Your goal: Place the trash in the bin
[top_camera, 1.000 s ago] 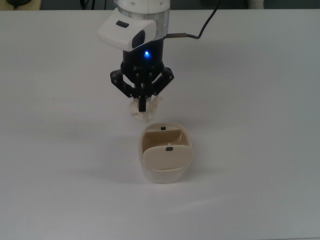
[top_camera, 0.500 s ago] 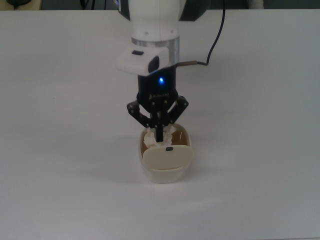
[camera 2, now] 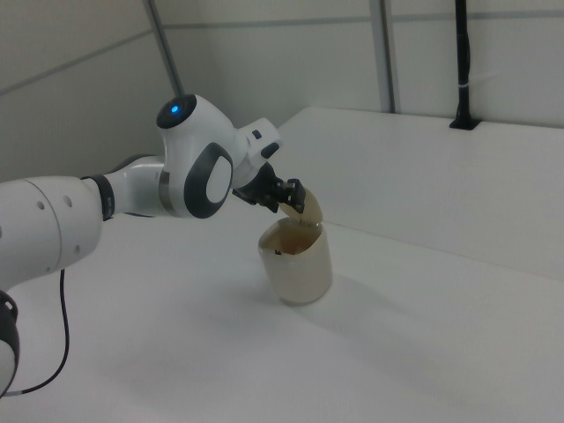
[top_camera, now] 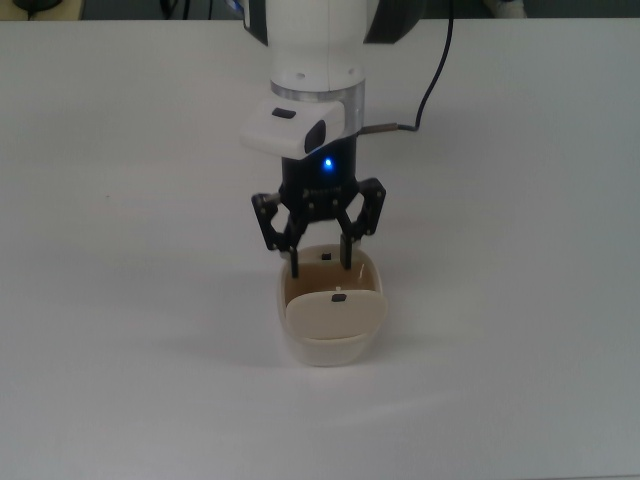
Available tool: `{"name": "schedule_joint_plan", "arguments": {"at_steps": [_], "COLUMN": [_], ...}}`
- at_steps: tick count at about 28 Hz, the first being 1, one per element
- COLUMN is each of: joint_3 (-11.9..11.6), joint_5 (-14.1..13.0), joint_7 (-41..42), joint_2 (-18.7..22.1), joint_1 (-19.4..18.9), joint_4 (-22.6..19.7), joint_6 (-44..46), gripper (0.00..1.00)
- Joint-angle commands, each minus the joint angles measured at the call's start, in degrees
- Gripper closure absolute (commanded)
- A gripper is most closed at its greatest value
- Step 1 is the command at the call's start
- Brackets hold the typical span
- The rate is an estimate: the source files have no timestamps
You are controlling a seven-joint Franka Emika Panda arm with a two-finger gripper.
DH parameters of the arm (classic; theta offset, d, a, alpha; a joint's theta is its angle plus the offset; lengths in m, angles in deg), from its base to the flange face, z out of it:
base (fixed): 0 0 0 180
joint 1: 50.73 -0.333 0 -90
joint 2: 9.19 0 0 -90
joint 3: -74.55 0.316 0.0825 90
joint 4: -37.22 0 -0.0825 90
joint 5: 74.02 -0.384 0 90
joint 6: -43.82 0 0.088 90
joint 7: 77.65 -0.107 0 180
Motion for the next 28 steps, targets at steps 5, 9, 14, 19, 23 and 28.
{"name": "schedule_joint_plan", "arguments": {"at_steps": [5,9,14,19,23,28], "joint_3": [-0.7,-0.9,-1.1,-2.1,-4.2,-4.6], "joint_5": [0.4,-1.4,-4.3,-7.1,-9.3,-9.4], "joint_7": [0.4,-0.1,0.0,-0.2,-0.1,0.7], "joint_2": [11.8,15.2,19.1,22.8,24.9,25.2], "joint_1": [0.7,2.4,4.8,6.1,6.1,6.1], "joint_4": [-2.4,-0.1,0.9,0.5,-0.8,-2.6], "joint_6": [23.3,35.4,46.4,51.5,53.8,52.9], "gripper": [0.0,0.0,0.0,0.0,0.0,0.0]}}
